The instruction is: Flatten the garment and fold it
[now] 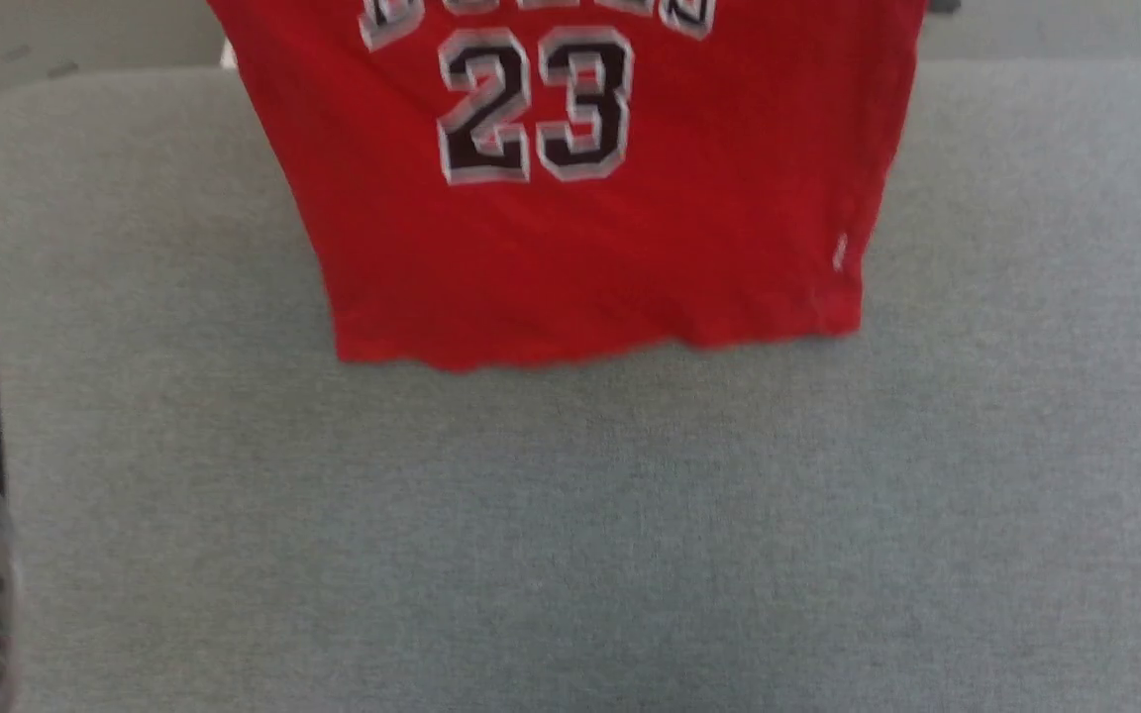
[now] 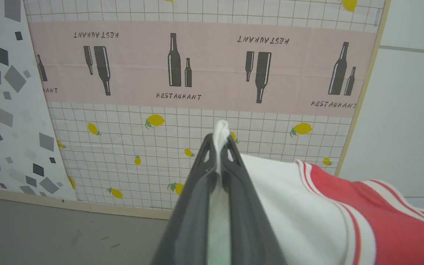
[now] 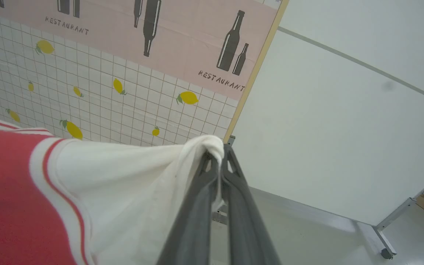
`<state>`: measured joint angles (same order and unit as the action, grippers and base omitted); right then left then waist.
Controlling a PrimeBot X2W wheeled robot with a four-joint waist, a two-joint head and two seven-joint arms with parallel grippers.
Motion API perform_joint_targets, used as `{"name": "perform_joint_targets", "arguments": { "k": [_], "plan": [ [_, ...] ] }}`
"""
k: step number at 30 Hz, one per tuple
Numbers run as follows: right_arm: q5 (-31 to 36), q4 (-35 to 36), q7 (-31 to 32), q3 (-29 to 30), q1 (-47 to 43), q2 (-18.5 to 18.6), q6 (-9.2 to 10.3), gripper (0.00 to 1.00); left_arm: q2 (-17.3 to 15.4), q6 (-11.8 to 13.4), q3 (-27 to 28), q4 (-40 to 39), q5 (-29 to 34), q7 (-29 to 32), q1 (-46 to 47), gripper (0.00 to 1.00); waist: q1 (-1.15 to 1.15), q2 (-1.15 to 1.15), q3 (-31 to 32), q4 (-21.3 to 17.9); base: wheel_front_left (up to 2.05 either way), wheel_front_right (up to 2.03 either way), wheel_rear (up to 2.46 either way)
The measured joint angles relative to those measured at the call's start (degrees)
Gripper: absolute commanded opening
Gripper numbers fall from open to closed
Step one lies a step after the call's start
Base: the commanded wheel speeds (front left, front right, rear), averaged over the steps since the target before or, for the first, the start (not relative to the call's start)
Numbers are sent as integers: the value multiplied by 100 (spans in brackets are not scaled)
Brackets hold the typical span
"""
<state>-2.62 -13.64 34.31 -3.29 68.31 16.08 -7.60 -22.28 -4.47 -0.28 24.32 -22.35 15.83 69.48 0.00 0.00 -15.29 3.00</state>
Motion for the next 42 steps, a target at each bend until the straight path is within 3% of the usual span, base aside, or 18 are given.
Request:
{"name": "perform_joint_targets", "arguments": {
  "k": [6,11,17,23,32,42],
  "plan": [
    [537,-723,-405,374,1438,-454,1,0,-126,189,63,419,110,-397,1173,0,0,0,-711,-117,0,0,0],
    [1193,-1170,-1018,845,2191,-816,1,0,-148,202,26,755,264,-928,1795,0,1,0,-1224,-206,0,0,0],
    [1650,-1611,-1549,1082,2594,-1029,1,0,-10,113,34,1285,174,-1434,2057,0,1,0,-1676,-234,0,0,0],
    [1734,-2089,-1874,1011,2538,-946,1,0,224,-112,19,1805,-130,-1873,2012,0,2,0,-1912,-95,0,0,0],
    [845,-2394,-2441,956,1207,-850,1,0,532,-259,-238,2277,-615,-2326,1134,0,2,0,-1609,65,0,0,0],
    [-730,-1863,-2925,475,-1786,-740,1,0,903,-261,-1032,1748,-1584,-2762,-1606,0,0,0,-566,91,0,0,0]
  ]
}}
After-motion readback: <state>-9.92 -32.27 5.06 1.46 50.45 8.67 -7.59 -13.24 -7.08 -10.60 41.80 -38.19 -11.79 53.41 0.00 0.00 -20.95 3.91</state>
